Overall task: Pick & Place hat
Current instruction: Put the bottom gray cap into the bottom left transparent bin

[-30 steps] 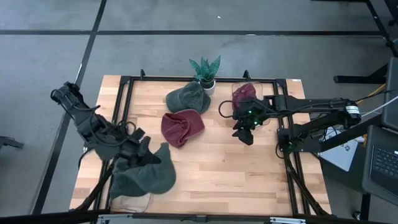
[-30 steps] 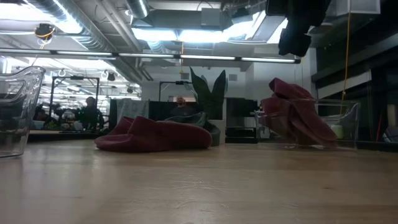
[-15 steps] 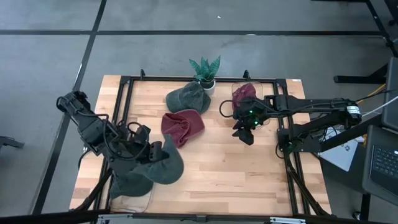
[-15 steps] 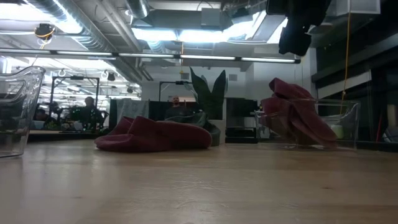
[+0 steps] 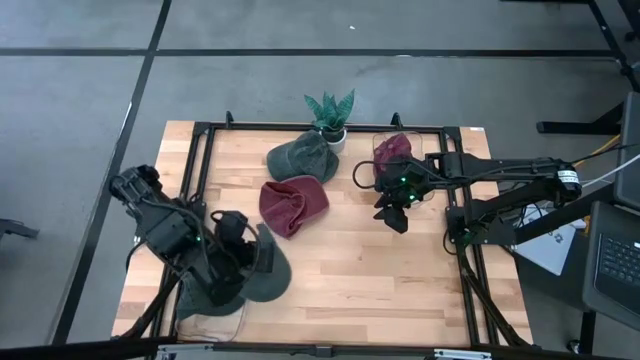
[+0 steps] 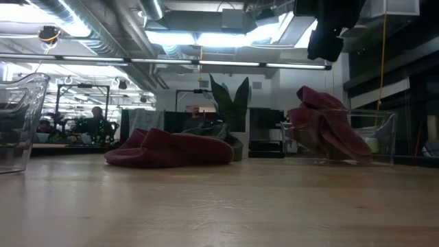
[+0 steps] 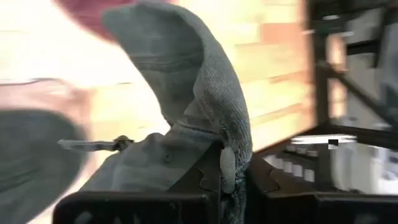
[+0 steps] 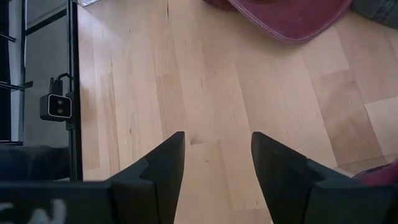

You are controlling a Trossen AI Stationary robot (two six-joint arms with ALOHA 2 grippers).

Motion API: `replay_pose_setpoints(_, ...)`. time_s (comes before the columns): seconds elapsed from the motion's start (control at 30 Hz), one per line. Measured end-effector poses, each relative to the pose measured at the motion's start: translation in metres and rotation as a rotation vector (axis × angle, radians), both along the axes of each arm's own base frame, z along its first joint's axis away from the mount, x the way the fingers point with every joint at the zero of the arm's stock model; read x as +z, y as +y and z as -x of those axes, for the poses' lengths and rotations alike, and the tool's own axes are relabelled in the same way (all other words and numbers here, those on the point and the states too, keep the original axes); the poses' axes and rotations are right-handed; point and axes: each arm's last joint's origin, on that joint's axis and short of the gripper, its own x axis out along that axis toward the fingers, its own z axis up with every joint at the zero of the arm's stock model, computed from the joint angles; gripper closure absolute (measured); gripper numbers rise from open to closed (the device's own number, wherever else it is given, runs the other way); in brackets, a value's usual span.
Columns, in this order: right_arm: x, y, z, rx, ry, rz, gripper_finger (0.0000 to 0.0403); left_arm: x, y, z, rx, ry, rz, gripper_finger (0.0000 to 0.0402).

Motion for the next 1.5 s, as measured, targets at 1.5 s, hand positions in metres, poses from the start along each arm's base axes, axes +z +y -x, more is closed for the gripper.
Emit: replay_pose_setpoints(1.5, 0.034, 0.012, 0.0, 0.131, -0.345, 0.037, 0.0218, -0.002, 0.063, -0.036, -0.03, 0.061, -0.401, 0.0385)
